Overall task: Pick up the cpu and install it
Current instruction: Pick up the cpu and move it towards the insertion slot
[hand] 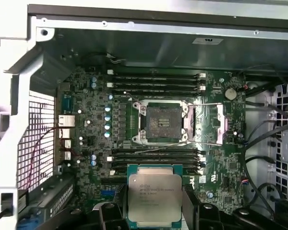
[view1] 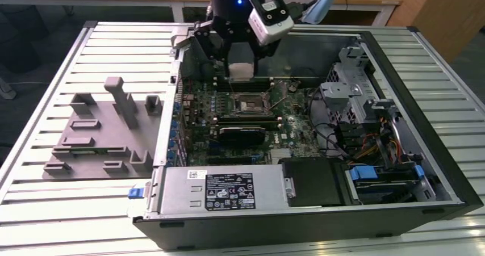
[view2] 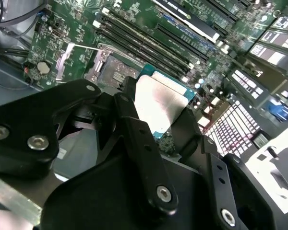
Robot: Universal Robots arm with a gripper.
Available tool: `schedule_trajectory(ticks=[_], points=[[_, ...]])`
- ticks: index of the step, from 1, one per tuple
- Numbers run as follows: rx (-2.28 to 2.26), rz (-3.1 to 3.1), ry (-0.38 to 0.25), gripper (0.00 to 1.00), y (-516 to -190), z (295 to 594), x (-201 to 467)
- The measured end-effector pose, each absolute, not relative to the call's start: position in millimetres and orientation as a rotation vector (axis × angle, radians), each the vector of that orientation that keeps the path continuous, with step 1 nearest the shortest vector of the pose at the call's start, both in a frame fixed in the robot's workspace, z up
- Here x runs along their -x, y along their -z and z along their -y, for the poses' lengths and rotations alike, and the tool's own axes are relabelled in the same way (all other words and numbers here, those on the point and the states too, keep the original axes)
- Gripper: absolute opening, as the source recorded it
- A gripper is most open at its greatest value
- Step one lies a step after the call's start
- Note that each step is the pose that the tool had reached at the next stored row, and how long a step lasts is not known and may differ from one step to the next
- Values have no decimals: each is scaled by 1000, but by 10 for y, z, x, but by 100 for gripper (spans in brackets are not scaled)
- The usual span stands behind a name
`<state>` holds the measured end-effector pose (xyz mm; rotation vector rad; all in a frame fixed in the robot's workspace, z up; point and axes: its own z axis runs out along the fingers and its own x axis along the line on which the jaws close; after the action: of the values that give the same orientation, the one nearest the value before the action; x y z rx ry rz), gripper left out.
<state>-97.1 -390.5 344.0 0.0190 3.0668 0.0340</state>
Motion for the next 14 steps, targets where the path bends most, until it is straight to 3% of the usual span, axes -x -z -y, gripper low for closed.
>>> schedule_trajectory(ticks=[14], points=[[-19,-3068,-34,54,-3214,3904,834]])
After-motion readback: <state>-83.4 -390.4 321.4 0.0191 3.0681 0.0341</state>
